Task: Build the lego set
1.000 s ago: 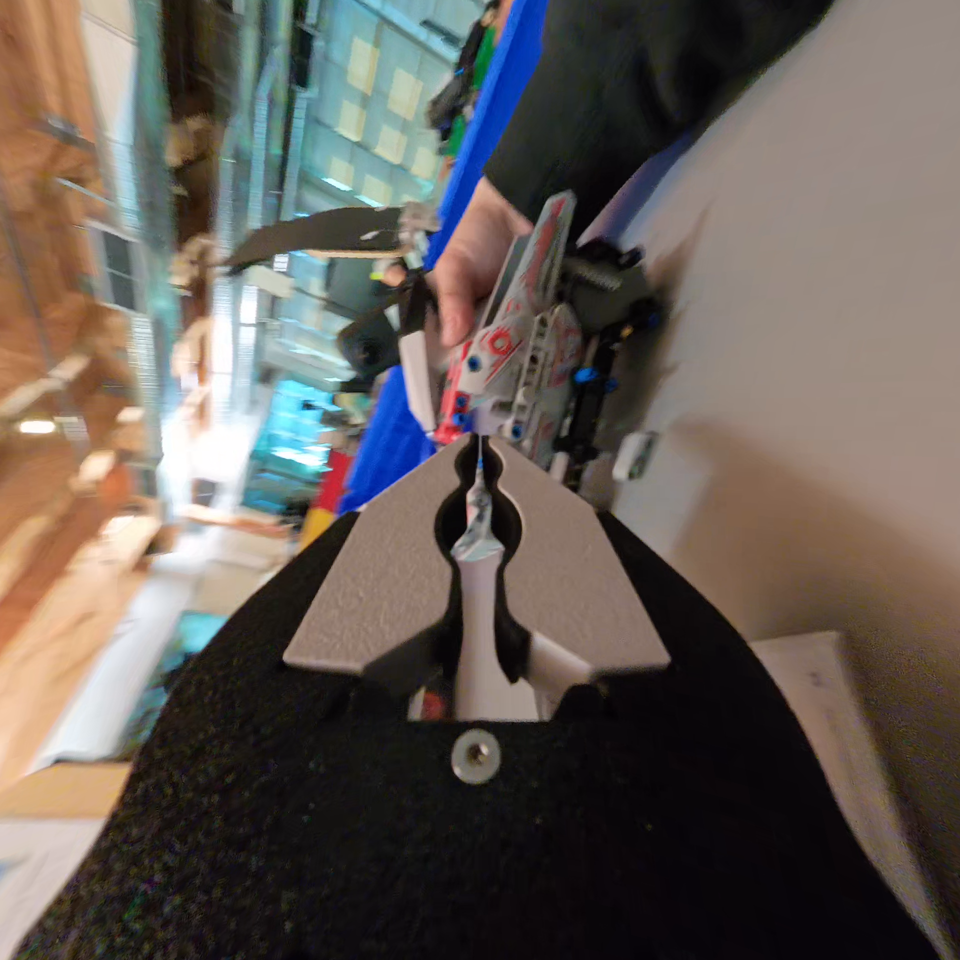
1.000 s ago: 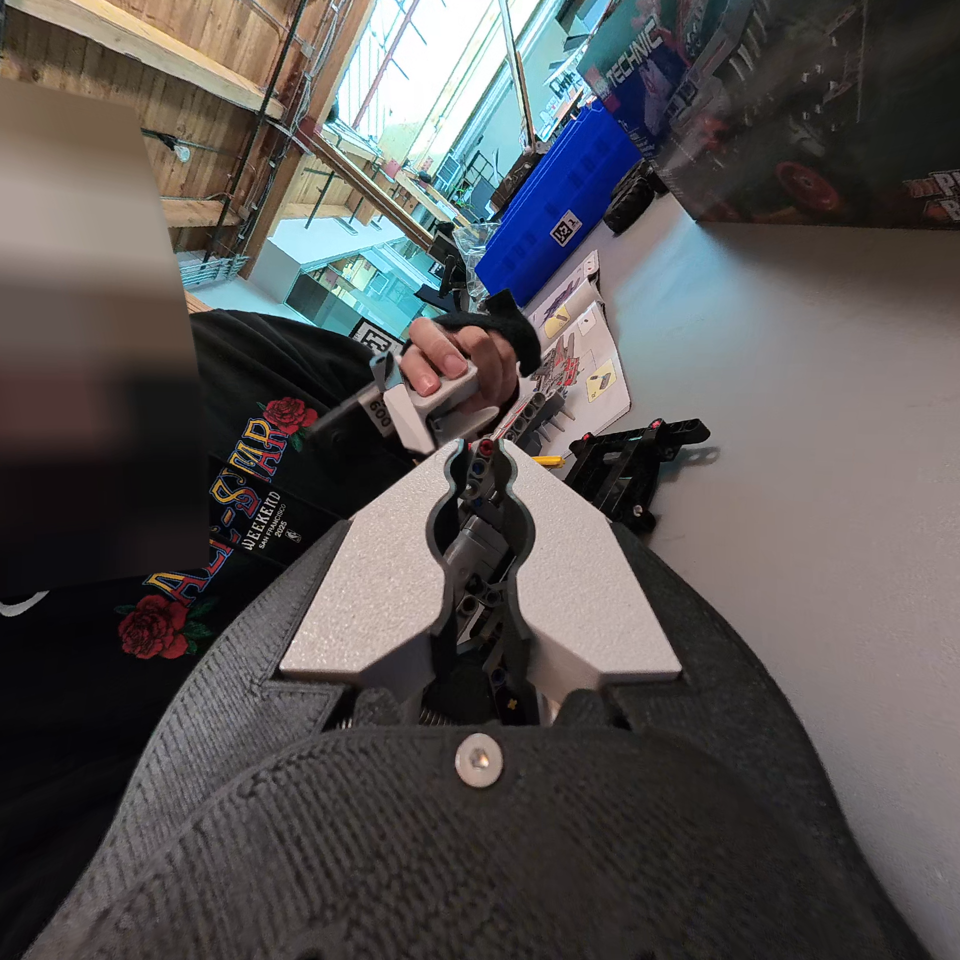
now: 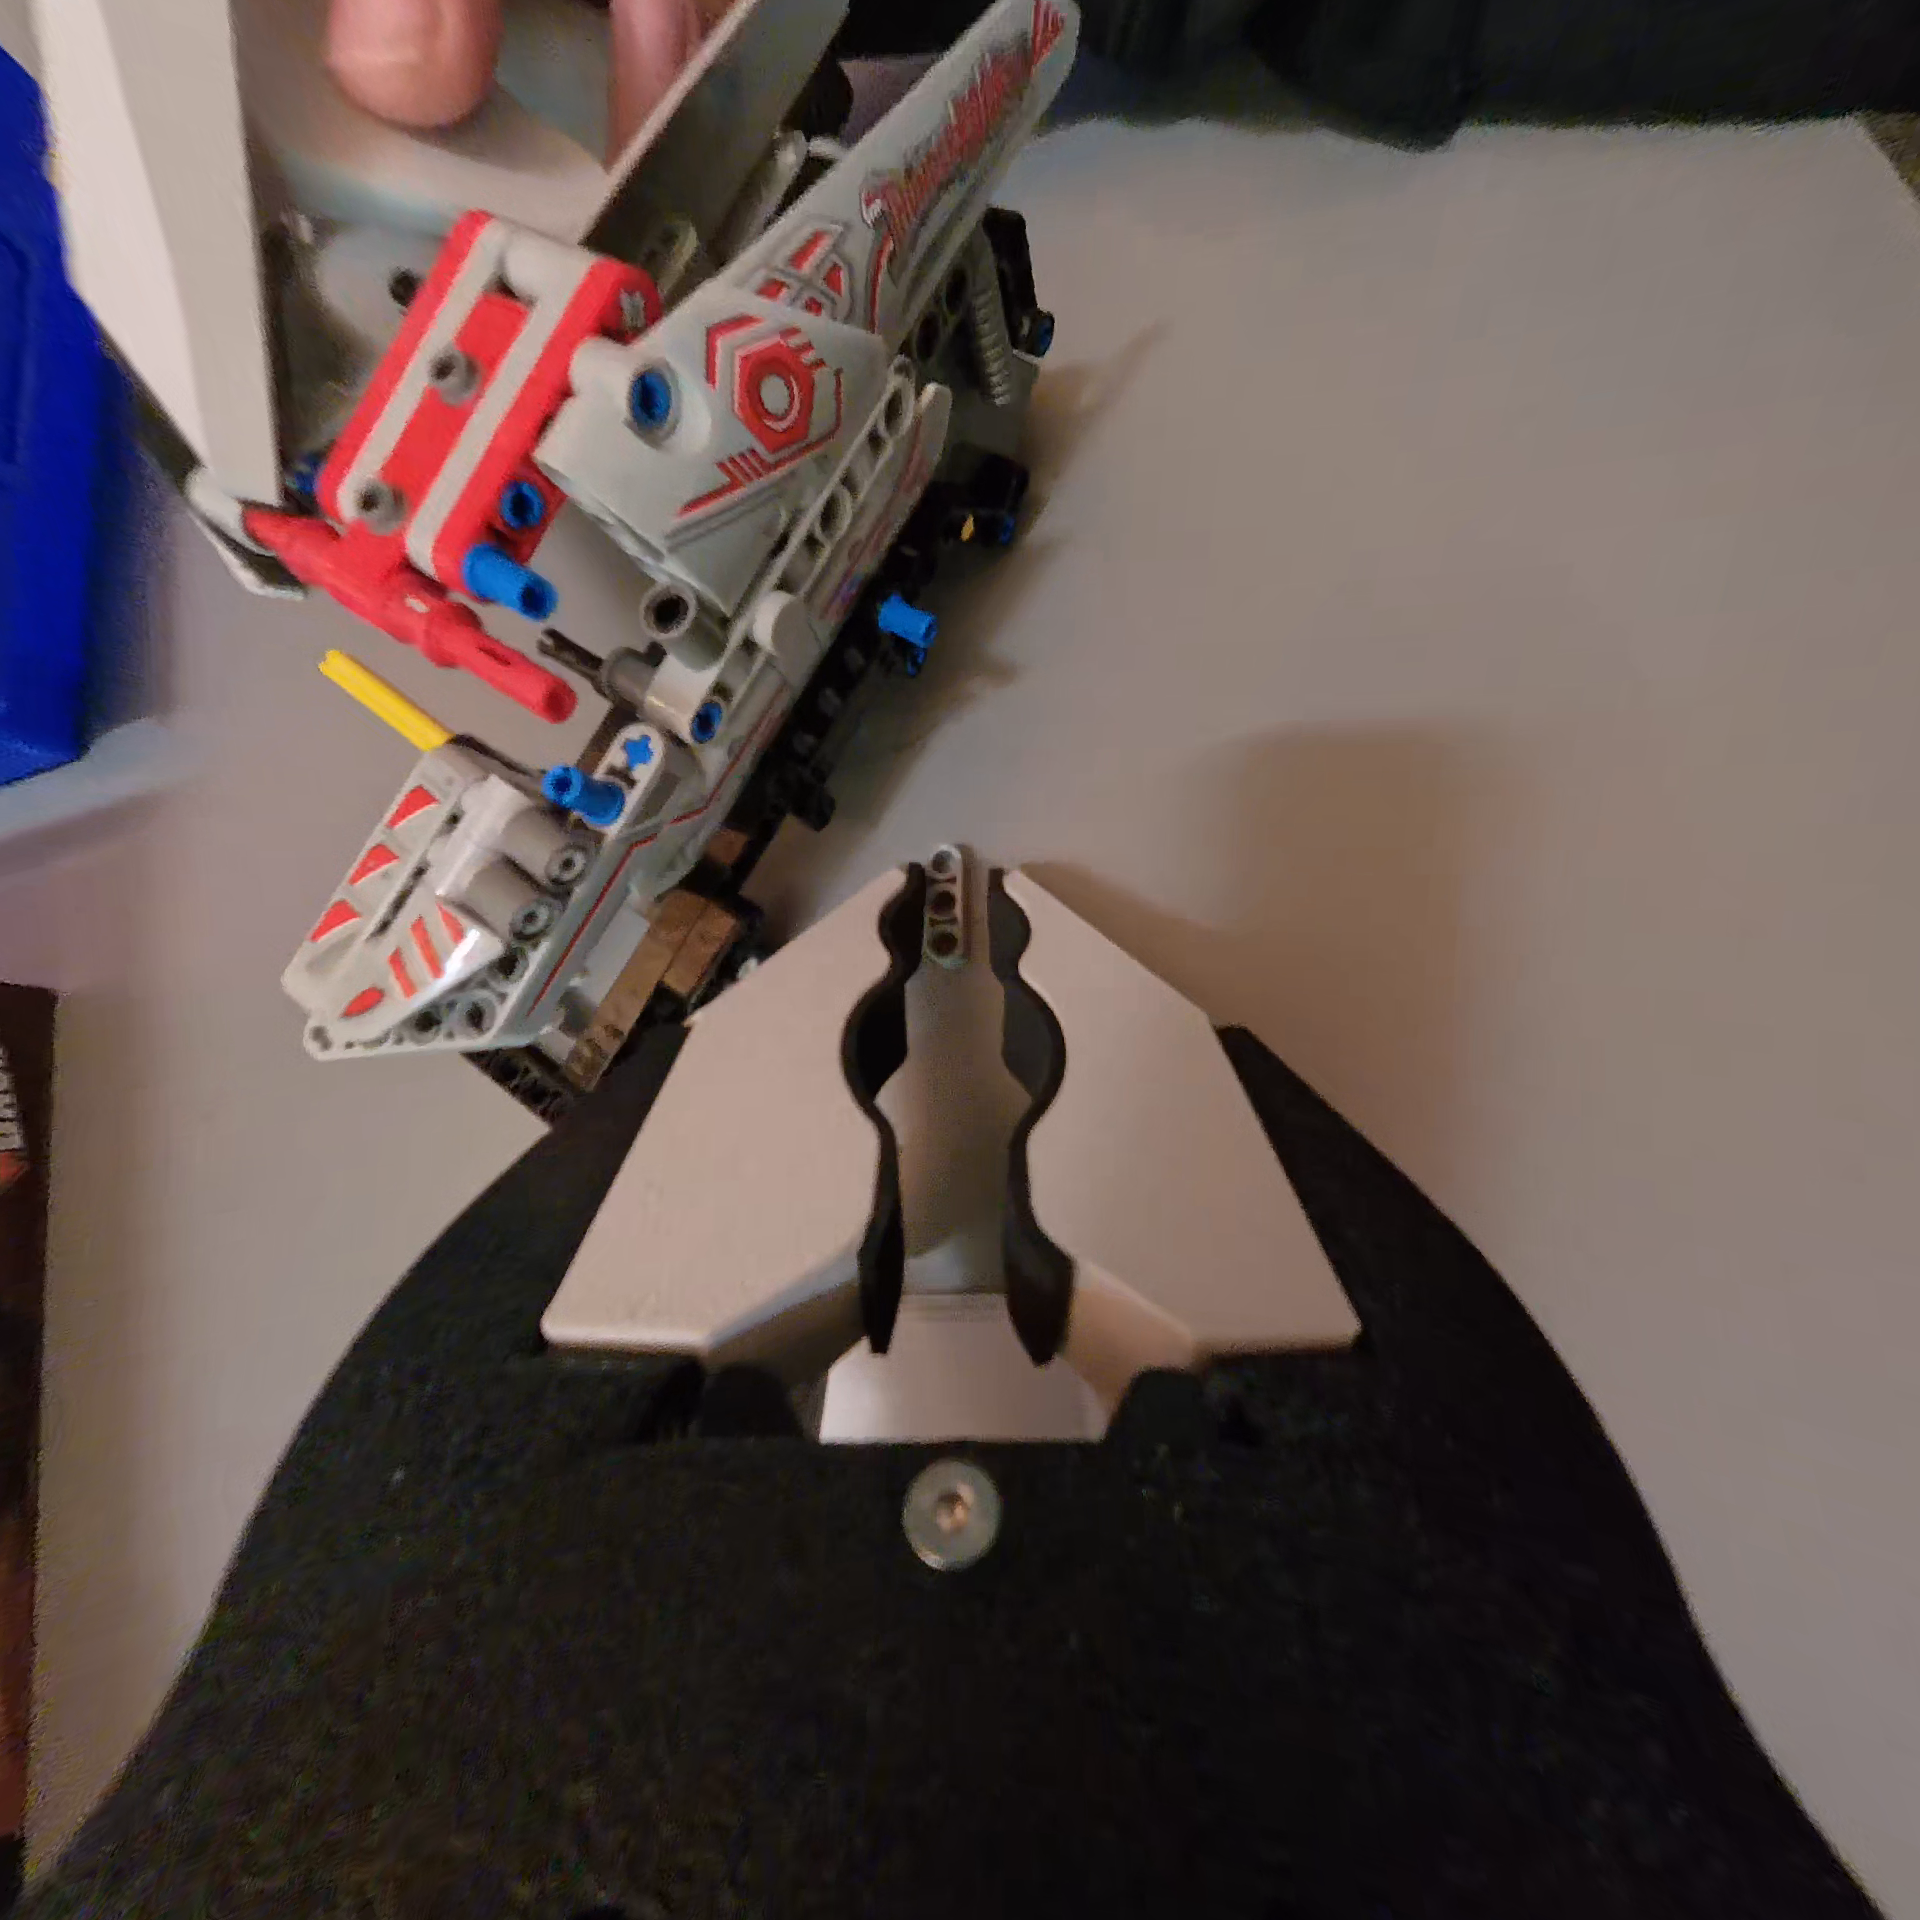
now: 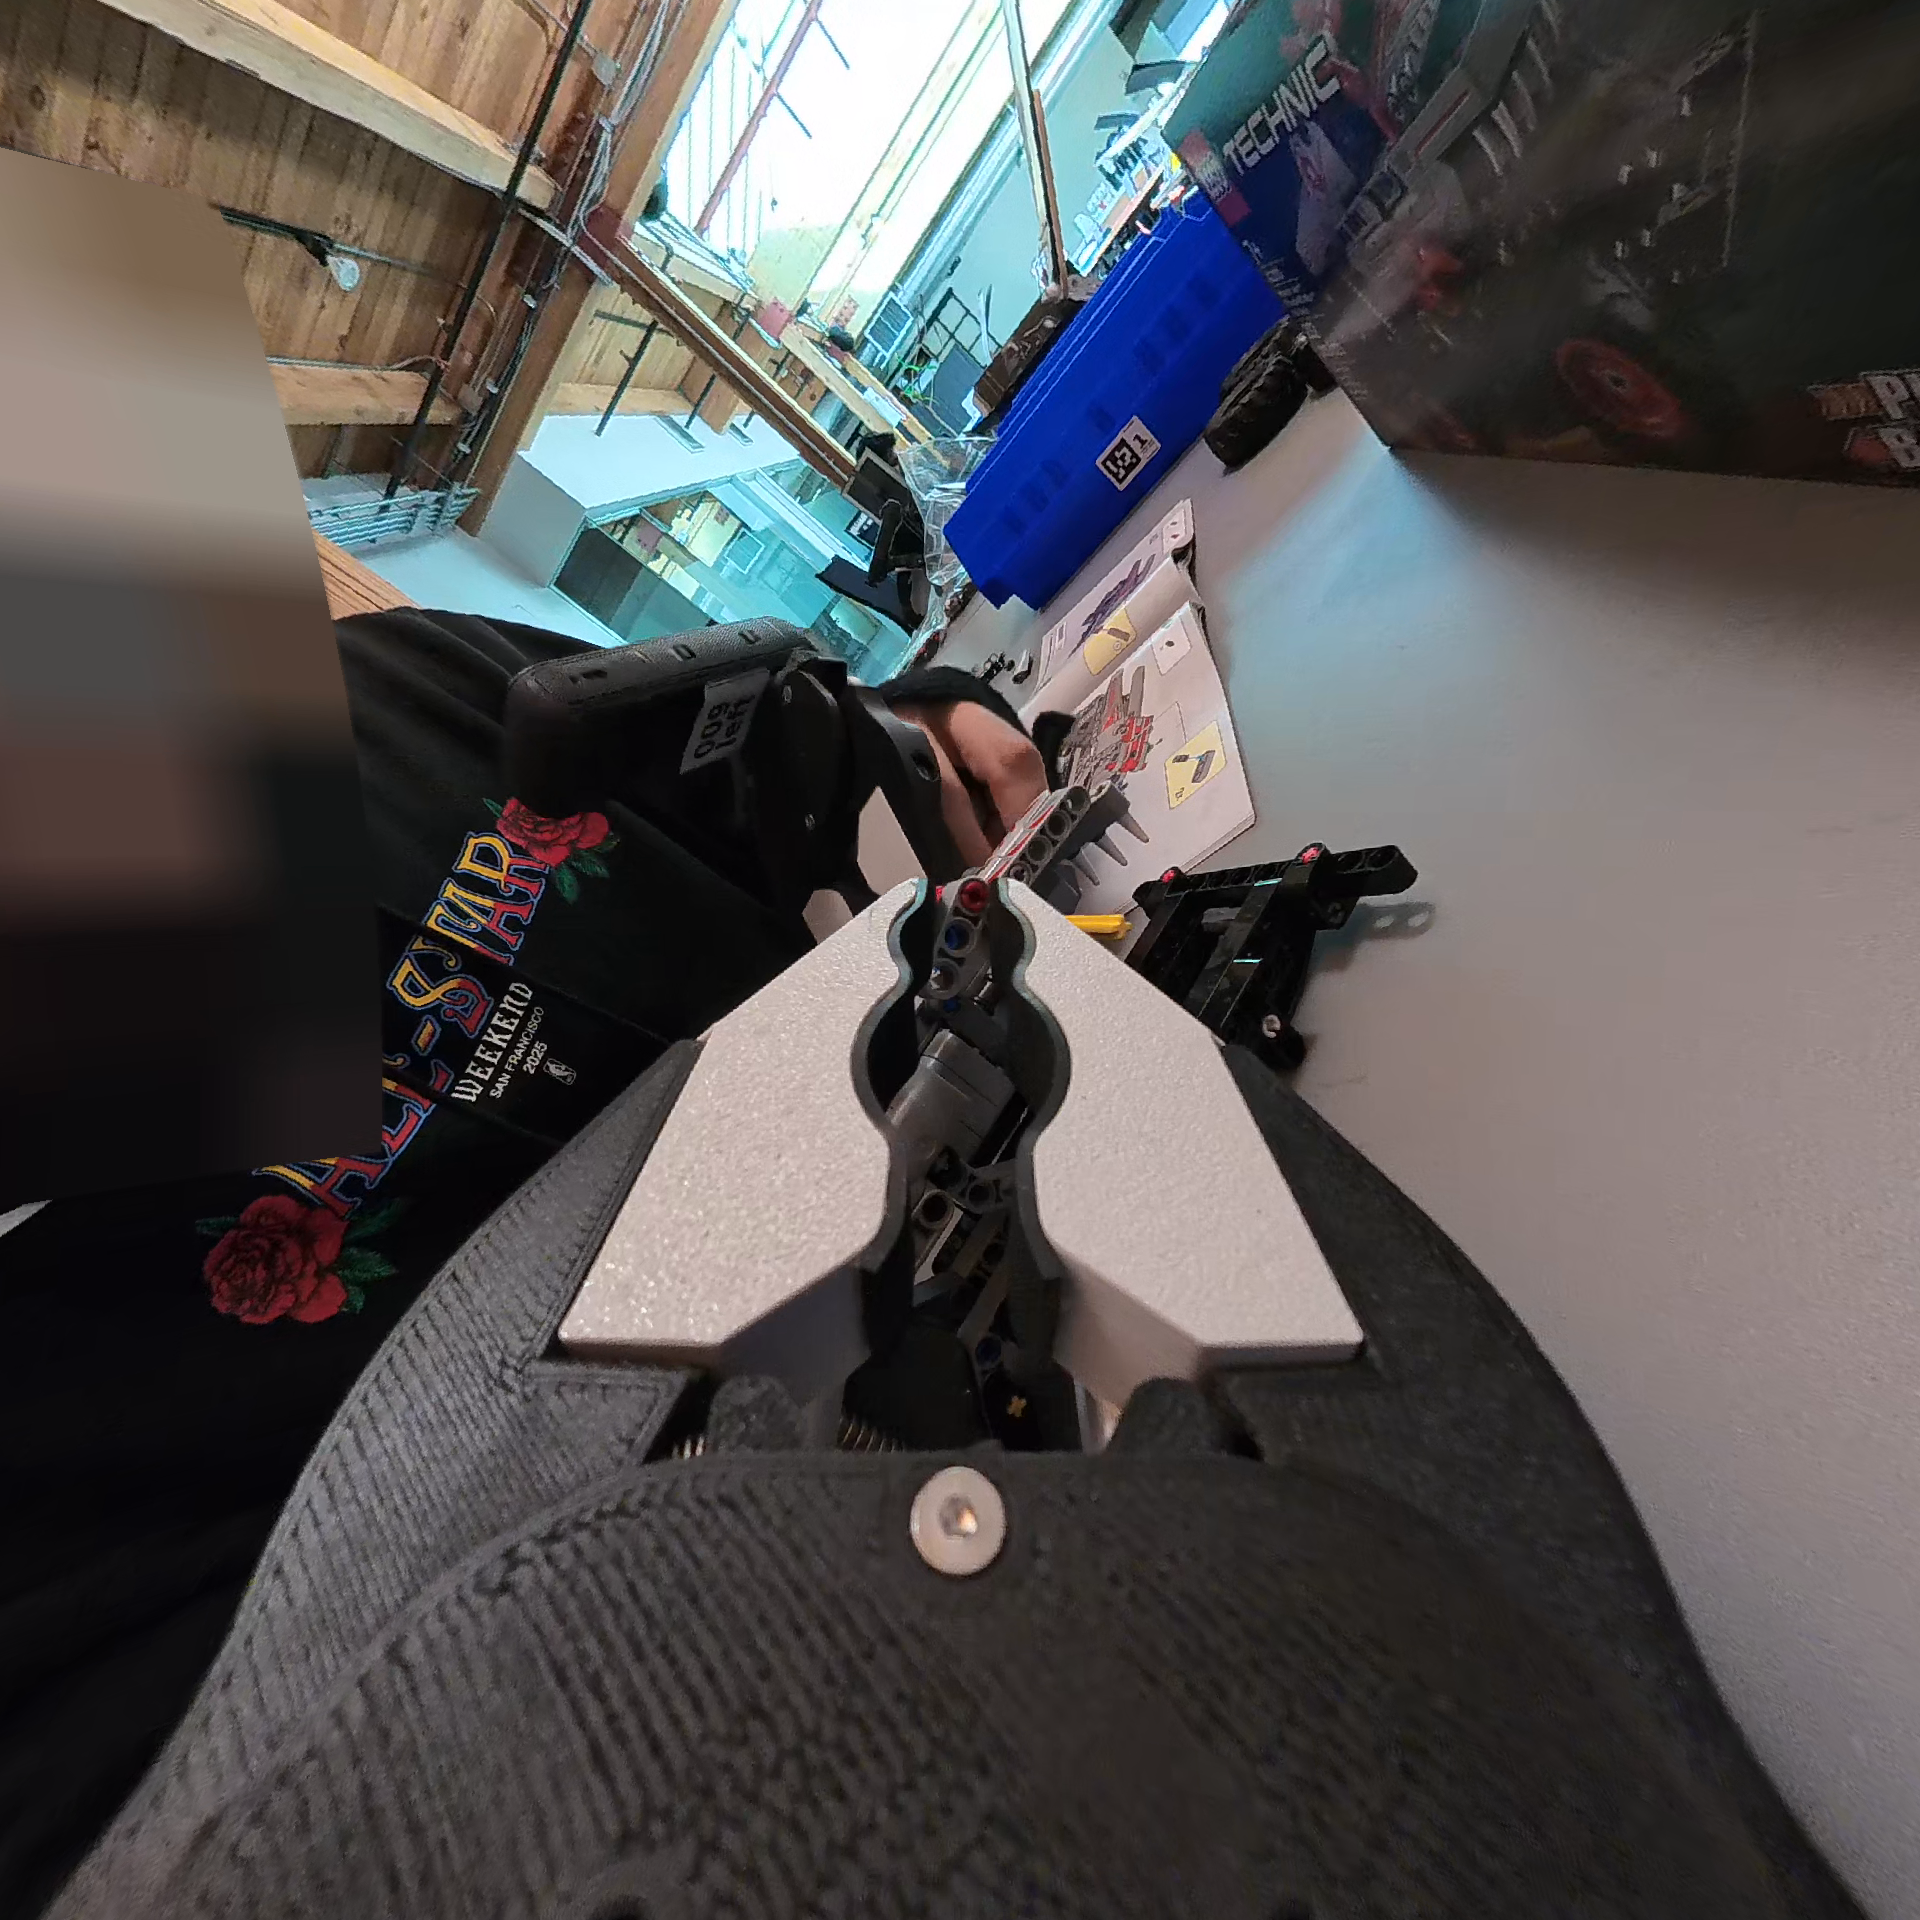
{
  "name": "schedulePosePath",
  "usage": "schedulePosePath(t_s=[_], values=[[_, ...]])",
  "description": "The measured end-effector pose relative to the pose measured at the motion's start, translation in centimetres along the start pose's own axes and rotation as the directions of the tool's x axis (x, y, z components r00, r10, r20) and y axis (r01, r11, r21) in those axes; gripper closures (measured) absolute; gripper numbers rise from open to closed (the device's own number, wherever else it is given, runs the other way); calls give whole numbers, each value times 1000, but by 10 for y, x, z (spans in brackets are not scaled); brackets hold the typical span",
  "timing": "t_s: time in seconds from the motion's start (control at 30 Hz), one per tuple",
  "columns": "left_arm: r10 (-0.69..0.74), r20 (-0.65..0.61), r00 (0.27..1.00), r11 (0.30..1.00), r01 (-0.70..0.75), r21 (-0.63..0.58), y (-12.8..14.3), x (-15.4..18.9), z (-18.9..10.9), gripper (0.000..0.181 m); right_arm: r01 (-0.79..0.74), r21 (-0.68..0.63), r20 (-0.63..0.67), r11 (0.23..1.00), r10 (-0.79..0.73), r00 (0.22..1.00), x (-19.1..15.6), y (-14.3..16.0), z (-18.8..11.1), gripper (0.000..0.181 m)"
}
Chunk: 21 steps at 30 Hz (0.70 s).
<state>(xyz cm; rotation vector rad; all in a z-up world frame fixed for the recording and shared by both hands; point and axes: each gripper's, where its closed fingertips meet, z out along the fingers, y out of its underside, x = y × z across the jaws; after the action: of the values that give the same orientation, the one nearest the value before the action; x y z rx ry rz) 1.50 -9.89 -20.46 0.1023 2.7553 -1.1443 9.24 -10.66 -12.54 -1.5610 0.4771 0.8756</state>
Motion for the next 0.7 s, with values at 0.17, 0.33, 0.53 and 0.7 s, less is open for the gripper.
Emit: schedulePosePath(t_s=[0.17,0.33,0.53,0.7], values=[[27,-1,1000,999,-27,-25,4,2,3,176,3,-1,-4,1000,-3,1000,1,0,0,172],[273,25,962,962,-273,3,4,4,-4,176,4,-2,-5,1000,-4,1000,0,0,0,172],[440,52,897,895,-442,58,-5,16,-4,176,5,-3,-5,1000,-5,1000,0,0,-1,172],[234,-126,964,971,-225,85,2,27,-3,171,8,-5,-6,1000,-8,1000,0,1,0,172]])
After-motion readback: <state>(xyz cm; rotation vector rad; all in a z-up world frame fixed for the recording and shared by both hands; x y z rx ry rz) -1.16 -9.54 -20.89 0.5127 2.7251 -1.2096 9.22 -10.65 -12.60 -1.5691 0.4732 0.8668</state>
